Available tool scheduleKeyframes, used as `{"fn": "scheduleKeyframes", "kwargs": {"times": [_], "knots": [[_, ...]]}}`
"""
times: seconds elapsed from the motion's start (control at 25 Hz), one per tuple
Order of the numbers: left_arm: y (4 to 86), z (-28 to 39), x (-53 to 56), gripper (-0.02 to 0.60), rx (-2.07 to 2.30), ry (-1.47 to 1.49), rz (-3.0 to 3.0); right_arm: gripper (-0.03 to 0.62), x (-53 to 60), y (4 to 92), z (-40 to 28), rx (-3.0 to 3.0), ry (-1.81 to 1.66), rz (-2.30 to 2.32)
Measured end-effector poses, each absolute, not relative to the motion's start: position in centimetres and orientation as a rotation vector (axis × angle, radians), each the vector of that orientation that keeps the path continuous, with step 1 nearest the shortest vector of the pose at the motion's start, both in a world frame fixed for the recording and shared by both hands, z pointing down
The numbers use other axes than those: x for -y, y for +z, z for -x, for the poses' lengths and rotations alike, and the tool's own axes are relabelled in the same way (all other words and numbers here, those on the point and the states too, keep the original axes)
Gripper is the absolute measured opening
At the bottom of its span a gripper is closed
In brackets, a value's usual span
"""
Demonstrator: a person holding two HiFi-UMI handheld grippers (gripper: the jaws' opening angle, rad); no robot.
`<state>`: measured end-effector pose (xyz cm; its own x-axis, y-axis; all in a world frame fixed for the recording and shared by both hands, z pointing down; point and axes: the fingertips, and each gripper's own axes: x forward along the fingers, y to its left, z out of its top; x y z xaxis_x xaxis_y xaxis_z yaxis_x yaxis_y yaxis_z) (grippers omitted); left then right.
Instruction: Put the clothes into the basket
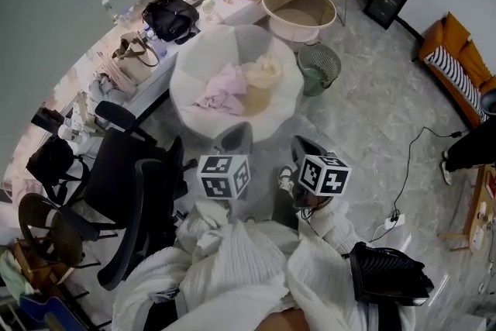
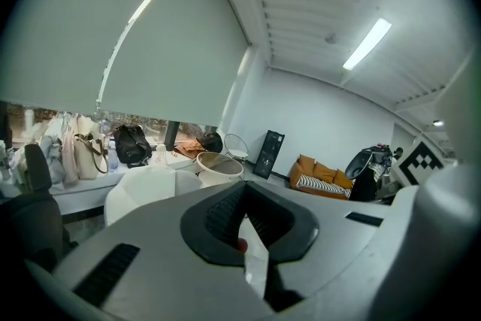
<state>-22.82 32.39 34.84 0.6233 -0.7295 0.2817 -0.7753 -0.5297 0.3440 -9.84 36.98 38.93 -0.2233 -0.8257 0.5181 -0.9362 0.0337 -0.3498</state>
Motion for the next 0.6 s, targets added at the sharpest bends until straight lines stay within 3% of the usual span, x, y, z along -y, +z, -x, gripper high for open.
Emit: {"fn": "scheduleKeyframes", "kwargs": {"times": [0.6], "knots": [[35.3, 14.6, -23.0, 0.006, 1.245, 0.198, -2.406, 0.025, -26.6, 39.3, 0.6, 2.146, 0.983, -1.849]]}}
